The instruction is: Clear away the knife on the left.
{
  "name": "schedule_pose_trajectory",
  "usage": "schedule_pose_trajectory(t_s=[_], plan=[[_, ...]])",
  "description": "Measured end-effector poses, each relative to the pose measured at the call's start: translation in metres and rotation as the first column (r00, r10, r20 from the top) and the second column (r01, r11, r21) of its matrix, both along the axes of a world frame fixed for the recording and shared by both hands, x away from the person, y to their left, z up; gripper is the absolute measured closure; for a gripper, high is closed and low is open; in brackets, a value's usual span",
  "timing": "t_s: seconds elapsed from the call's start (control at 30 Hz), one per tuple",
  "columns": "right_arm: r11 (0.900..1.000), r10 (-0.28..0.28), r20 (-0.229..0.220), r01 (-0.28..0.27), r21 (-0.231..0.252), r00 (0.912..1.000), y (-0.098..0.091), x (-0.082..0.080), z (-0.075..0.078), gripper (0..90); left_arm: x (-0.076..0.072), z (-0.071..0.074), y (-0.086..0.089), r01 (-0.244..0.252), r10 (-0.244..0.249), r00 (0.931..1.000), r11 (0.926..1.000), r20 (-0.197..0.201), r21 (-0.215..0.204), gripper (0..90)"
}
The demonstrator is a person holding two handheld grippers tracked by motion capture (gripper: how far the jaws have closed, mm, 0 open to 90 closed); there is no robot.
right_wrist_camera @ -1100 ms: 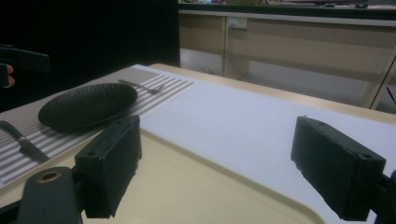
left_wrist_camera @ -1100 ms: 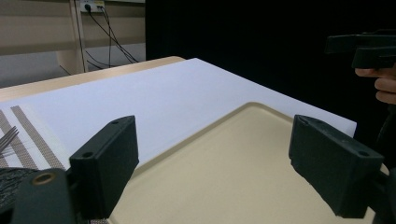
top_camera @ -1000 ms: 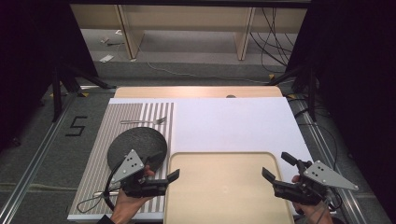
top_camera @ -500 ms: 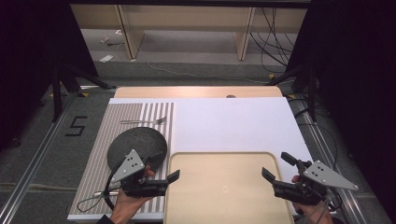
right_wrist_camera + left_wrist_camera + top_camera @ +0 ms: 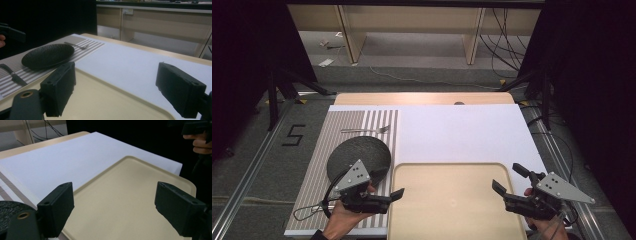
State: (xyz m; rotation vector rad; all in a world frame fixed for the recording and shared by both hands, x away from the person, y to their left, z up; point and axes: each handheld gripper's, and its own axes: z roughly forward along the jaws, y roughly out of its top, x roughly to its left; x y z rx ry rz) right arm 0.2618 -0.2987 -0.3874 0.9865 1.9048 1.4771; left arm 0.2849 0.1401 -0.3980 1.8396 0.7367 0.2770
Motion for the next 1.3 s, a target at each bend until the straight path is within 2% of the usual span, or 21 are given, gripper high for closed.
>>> schedule_pose_trajectory(t_s=[0.07,0.1,0.27,0.33,0.37,0.43,0.47,0.53,0.57,0.6,0.67,0.8,0.93,1.07,1.1,1.13,1.17,1.3], plan=[[1.0,-0.001,-0.001,0.001,-0.001,1.0,0.0,0.0,0.0,17.3,0.0,0.001,0.0,0.001,-0.001,1.0,0.9999,0.001,0.013,15.4],[1.0,-0.001,0.0,0.001,-0.001,1.0,0.0,0.0,0.0,17.3,0.0,0.002,0.001,0.002,-0.002,1.0,0.9993,0.001,0.037,15.4],[1.0,-0.003,-0.002,0.003,-0.002,1.0,0.0,0.0,-0.001,17.3,0.002,0.002,0.004,0.007,-0.006,0.9999,0.9977,-0.008,0.068,14.0],[1.0,-0.001,0.001,0.001,0.0,1.0,0.0,0.001,-0.001,17.2,0.004,0.003,0.007,0.014,-0.014,0.9999,0.9962,-0.008,0.086,14.1],[1.0,-0.001,0.0,0.001,-0.001,1.0,0.001,0.001,-0.001,17.3,0.005,0.005,0.01,0.016,-0.015,0.9998,0.9938,-0.009,0.11,14.2],[1.0,-0.001,0.0,0.001,0.0,1.0,0.001,0.001,-0.001,17.3,0.005,0.005,0.013,0.016,-0.015,0.9999,0.9928,-0.009,0.119,15.0],[1.0,-0.002,-0.001,0.002,-0.001,1.0,0.001,0.001,-0.001,17.3,0.006,0.006,0.015,0.014,-0.013,0.9999,0.9907,-0.005,0.135,15.2],[1.0,-0.002,-0.003,0.002,-0.006,1.0,0.001,0.001,-0.001,17.5,0.007,0.007,0.02,0.008,-0.012,0.9998,0.9805,0.016,0.196,15.2],[1.0,-0.002,-0.004,0.002,-0.008,1.0,0.001,0.001,-0.001,17.5,0.008,0.009,0.023,0.01,-0.013,0.9998,0.976,0.011,0.217,15.3],[1.0,-0.003,-0.006,0.003,-0.007,1.0,0.001,0.001,-0.001,17.5,0.009,0.009,0.027,0.017,-0.017,0.9998,0.9746,-0.003,0.223,15.4],[1.0,-0.003,-0.005,0.003,-0.008,1.0,0.001,0.001,-0.002,17.6,0.011,0.009,0.034,0.016,-0.015,0.9999,0.9694,-0.007,0.245,15.7],[0.9999,-0.003,-0.008,0.003,-0.011,1.0,0.002,0.002,-0.002,17.6,0.015,0.008,0.045,0.026,-0.012,0.9986,0.9624,-0.052,0.271,15.9],[1.0,-0.006,-0.007,0.006,-0.005,1.0,0.001,0.002,-0.001,17.6,0.016,0.006,0.05,0.043,-0.02,0.9967,0.9531,-0.079,0.3,15.9],[1.0,-0.007,-0.008,0.007,-0.006,0.9999,0.0,0.001,-0.001,17.6,0.017,0.002,0.054,0.046,-0.015,0.9954,0.9404,-0.095,0.337,16.0],[1.0,-0.006,-0.008,0.006,-0.006,1.0,0.0,0.001,-0.001,17.6,0.017,0.002,0.055,0.053,-0.018,0.9945,0.9353,-0.103,0.35,16.4],[1.0,-0.006,-0.007,0.006,-0.006,1.0,0.0,0.001,-0.001,17.5,0.017,-0.001,0.059,0.078,-0.029,0.9907,0.9206,-0.133,0.383,16.7],[1.0,-0.006,-0.007,0.006,-0.006,1.0,0.0,0.001,-0.001,17.5,0.017,-0.001,0.059,0.078,-0.029,0.9907,0.9206,-0.133,0.383,17.0],[1.0,-0.006,-0.011,0.006,-0.006,0.9999,0.0,0.002,-0.001,17.6,0.019,-0.01,0.064,0.092,-0.02,0.9858,0.8924,-0.167,0.442,17.5]])
